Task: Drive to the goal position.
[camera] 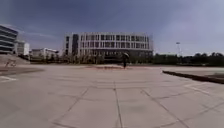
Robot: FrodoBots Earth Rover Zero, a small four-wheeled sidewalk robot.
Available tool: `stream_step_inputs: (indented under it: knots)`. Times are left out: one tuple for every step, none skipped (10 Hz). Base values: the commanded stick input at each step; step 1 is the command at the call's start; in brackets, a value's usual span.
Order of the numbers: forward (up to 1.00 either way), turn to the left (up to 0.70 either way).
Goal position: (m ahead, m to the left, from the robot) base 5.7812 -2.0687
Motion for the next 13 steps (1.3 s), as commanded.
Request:
stream_step_inputs:
  knots:
    - [0.7, -0.01]
    - [0.7, -0.01]
    - [0.7, -0.01]
    - [0.7, -0.01]
    - [0.7, -0.01]
    - [0.7, -0.01]
    - [0.7, -0.01]
    - [0.7, -0.01]
    - [0.7, -0.01]
    - [0.7, -0.01]
    - [0.7, -0.01]
    - [0.7, -0.01]
    - [0.7, -0.01]
